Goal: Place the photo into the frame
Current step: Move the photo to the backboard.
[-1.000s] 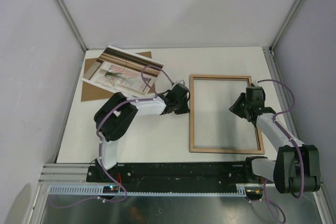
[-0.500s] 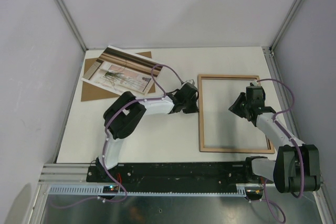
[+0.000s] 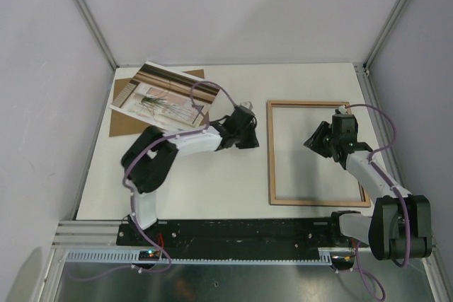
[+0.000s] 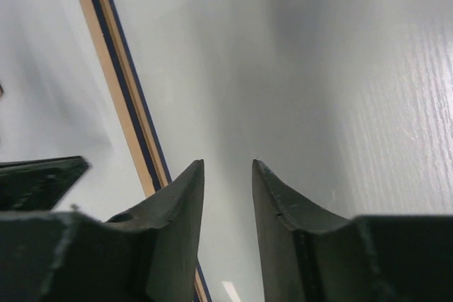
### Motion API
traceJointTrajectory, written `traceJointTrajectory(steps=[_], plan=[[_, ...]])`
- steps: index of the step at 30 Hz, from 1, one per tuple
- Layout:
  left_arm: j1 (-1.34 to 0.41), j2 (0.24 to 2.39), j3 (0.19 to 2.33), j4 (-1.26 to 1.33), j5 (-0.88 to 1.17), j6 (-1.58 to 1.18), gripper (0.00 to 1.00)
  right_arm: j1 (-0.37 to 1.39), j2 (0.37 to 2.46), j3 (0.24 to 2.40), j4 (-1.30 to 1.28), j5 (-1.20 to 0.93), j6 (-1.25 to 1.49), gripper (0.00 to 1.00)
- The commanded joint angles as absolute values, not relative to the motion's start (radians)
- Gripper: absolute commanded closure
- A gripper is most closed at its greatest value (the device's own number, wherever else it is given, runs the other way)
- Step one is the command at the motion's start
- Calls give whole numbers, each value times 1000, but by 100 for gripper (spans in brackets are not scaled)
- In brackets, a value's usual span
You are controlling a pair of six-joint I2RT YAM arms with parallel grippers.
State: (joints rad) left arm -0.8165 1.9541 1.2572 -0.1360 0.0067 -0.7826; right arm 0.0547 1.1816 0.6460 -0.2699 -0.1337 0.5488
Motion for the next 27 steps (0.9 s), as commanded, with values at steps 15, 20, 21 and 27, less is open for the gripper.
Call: traceJointTrajectory(steps=[15,20,21,27], plan=[[-426,1490,932,-360,-249,-804,32,324,1310,787,-171,-173,575,48],[-370,1405,816,-266,-201,-959,31,376,1347,802,-168,-168,575,47],[-358,1395,786,-240,-173,-983,31,381,1352,802,-168,-171,574,47],[-286,1383,651,-1,-30,-1083,31,392,1359,802,-179,-177,565,47]])
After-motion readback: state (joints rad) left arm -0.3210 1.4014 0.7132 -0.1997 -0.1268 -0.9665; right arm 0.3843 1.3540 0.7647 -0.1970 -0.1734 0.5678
